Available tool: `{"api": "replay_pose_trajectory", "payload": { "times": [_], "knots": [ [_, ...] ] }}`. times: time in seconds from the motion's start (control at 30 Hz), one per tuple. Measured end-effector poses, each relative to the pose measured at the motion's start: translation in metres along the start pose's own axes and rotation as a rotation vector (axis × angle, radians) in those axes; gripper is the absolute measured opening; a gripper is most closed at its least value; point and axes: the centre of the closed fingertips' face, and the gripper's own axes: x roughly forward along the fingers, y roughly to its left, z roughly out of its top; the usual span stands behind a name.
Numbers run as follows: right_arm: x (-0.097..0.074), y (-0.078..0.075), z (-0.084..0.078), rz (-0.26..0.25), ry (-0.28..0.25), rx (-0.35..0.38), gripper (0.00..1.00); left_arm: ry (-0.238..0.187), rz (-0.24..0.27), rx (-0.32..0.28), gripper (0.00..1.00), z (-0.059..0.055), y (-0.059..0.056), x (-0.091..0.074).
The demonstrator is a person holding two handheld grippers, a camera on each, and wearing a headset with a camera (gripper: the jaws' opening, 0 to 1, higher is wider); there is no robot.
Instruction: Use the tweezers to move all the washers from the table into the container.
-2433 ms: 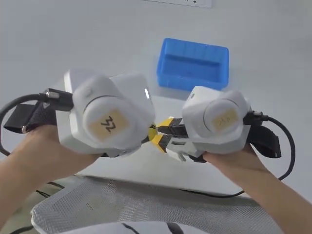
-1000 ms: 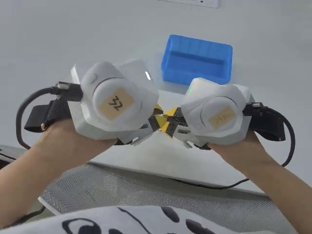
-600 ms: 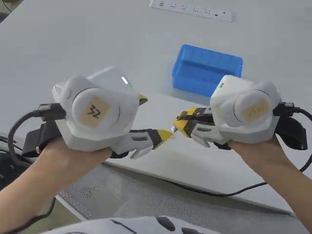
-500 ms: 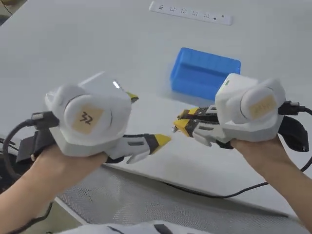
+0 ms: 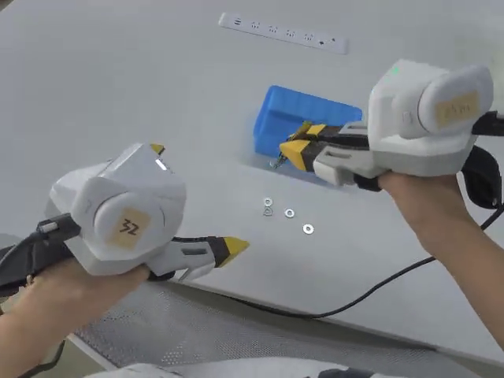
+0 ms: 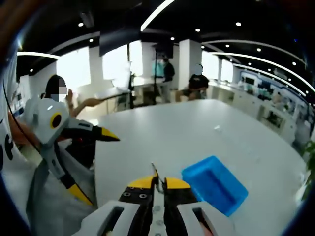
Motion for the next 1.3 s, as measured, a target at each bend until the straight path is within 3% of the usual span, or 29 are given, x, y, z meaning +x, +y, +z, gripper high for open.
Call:
{"api": "replay_pose_trajectory", "payload": {
  "times": [0.07, 0.17, 0.33, 0.53, 0.6, 0.73, 0.9, 1.03, 1.17, 1.3],
  "knots": [
    [0.003, -0.009, 0.006, -0.034, -0.007, 0.001, 0.02, -0.017, -0.017, -0.048, 0.99, -0.001, -0.001, 0.001],
    [0.01, -0.026, 0.013, -0.071, -0.026, 0.011, 0.02, -0.015, -0.005, -0.055, 0.99, -0.004, 0.004, 0.0],
    [0.027, -0.048, 0.008, -0.125, 0.004, 0.022, 0.03, -0.023, 0.034, -0.089, 0.99, -0.007, 0.016, 0.004],
    [0.042, -0.072, 0.007, -0.16, 0.024, 0.028, 0.03, -0.004, 0.062, -0.047, 0.96, -0.01, 0.016, 0.005],
    [0.054, -0.082, 0.002, -0.162, 0.03, 0.042, 0.03, -0.002, 0.068, -0.034, 0.97, -0.01, 0.017, 0.006],
    [0.07, -0.088, -0.006, -0.148, 0.043, 0.106, 0.03, 0.019, 0.061, -0.036, 0.99, -0.014, 0.016, 0.008],
    [0.081, -0.1, -0.012, -0.185, 0.055, 0.147, 0.03, 0.031, 0.07, -0.042, 0.99, -0.016, 0.018, 0.009],
    [0.096, -0.102, -0.023, -0.171, 0.073, 0.16, 0.03, 0.028, 0.057, -0.048, 0.99, -0.016, 0.015, 0.009],
    [0.101, -0.099, -0.028, -0.167, 0.083, 0.184, 0.03, 0.058, 0.047, -0.042, 0.96, -0.022, 0.011, 0.011],
    [0.104, -0.101, -0.037, -0.172, 0.09, 0.217, 0.03, 0.042, 0.062, -0.065, 0.96, -0.02, 0.014, 0.01]
  ]
}}
